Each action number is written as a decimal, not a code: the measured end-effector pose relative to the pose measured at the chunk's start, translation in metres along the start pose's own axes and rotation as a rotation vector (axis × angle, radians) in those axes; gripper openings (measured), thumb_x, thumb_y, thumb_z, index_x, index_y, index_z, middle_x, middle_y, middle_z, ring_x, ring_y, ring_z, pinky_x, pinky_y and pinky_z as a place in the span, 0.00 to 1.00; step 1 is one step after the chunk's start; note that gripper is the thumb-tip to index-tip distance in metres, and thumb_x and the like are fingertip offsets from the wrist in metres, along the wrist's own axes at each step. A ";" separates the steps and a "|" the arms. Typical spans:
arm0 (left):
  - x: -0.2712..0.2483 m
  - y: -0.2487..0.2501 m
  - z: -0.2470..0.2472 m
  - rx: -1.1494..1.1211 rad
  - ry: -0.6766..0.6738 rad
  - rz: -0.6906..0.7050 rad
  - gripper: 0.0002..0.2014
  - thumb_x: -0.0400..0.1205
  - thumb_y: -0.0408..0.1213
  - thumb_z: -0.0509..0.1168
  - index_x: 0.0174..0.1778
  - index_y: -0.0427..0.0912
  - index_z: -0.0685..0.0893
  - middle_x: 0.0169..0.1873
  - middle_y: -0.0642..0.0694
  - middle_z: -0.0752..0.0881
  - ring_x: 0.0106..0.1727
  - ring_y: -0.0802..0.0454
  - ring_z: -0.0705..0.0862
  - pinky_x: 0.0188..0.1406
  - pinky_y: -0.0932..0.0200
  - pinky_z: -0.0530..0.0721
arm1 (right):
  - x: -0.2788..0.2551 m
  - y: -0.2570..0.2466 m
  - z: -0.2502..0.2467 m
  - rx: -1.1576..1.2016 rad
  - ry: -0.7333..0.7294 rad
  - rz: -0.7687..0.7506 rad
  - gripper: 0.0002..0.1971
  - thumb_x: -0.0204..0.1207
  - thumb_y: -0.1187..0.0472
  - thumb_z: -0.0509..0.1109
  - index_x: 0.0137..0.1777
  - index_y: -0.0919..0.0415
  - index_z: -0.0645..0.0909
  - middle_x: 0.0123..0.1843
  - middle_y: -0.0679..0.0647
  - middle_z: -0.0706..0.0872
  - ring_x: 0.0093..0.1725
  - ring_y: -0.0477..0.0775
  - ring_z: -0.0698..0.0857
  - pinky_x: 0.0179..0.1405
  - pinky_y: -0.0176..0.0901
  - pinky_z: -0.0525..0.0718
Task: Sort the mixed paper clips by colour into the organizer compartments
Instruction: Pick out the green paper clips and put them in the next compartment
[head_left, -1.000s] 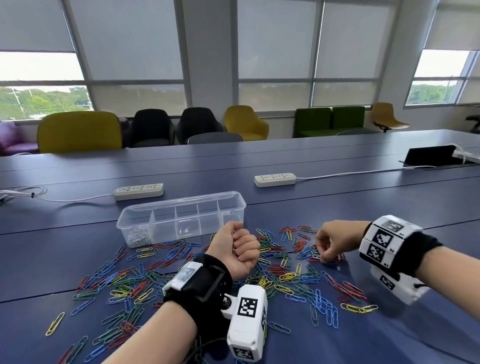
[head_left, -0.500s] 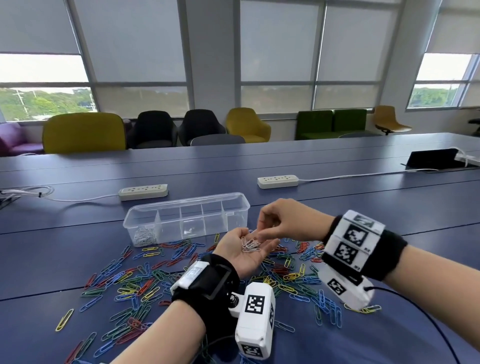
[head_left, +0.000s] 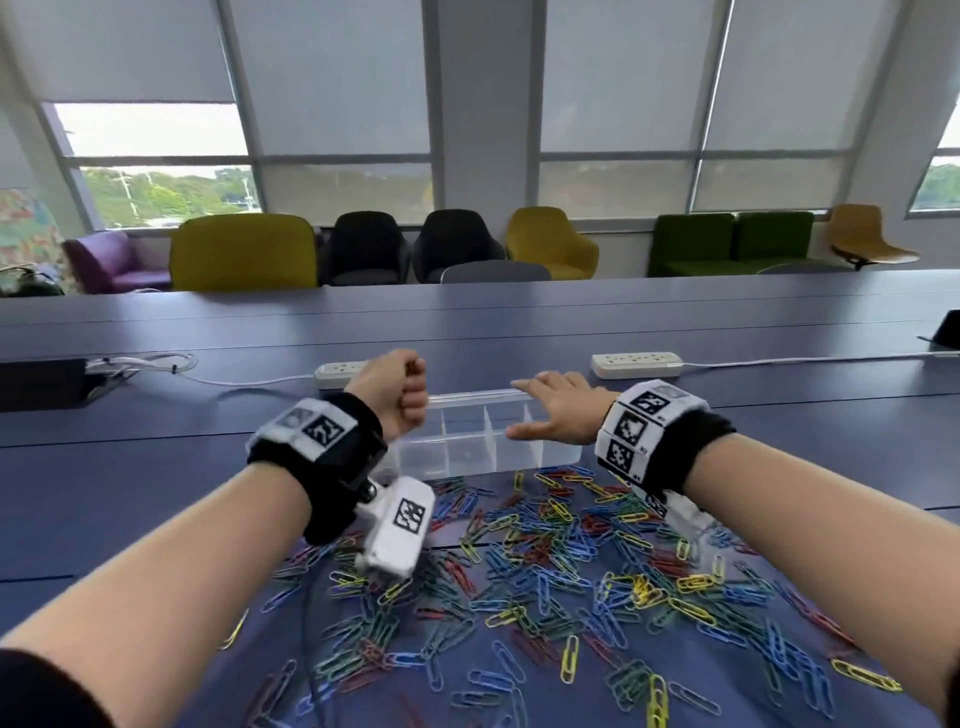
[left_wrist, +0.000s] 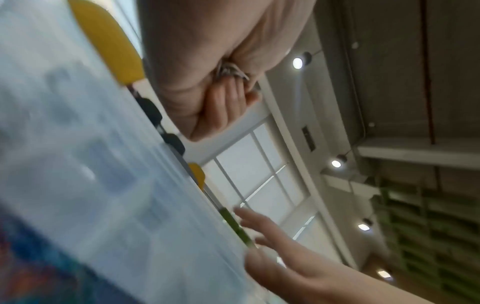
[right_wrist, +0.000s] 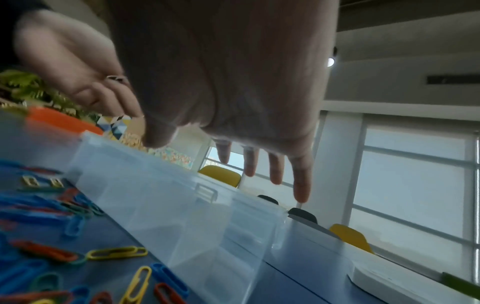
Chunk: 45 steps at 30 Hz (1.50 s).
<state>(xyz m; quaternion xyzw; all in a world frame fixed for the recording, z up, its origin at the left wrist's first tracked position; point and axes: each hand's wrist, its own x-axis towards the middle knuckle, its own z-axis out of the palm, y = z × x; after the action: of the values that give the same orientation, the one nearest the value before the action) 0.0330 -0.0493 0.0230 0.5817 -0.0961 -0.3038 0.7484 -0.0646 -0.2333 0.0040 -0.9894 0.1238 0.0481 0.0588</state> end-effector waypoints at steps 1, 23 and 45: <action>0.007 0.005 -0.007 0.081 0.072 0.044 0.16 0.86 0.35 0.47 0.30 0.46 0.65 0.09 0.54 0.61 0.08 0.60 0.57 0.11 0.74 0.52 | 0.003 -0.004 0.001 -0.022 -0.013 0.001 0.42 0.74 0.32 0.59 0.83 0.46 0.46 0.84 0.52 0.50 0.82 0.63 0.50 0.77 0.64 0.55; -0.015 0.009 -0.058 1.153 0.269 0.496 0.04 0.82 0.36 0.62 0.48 0.40 0.75 0.39 0.48 0.78 0.38 0.52 0.75 0.37 0.59 0.75 | -0.014 0.033 -0.017 0.252 0.208 -0.039 0.31 0.80 0.42 0.59 0.75 0.64 0.67 0.76 0.60 0.72 0.74 0.56 0.71 0.73 0.46 0.66; -0.089 -0.030 -0.051 1.625 -0.260 -0.051 0.28 0.81 0.49 0.64 0.77 0.48 0.67 0.74 0.49 0.73 0.72 0.54 0.72 0.71 0.65 0.65 | -0.104 0.060 0.005 0.156 -0.089 -0.001 0.22 0.84 0.49 0.57 0.75 0.56 0.69 0.75 0.51 0.74 0.72 0.48 0.73 0.71 0.36 0.66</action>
<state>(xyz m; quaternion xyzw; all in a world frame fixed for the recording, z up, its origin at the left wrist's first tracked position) -0.0231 0.0389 -0.0023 0.9041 -0.3589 -0.2213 0.0698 -0.1806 -0.2658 0.0044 -0.9787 0.1240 0.0824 0.1414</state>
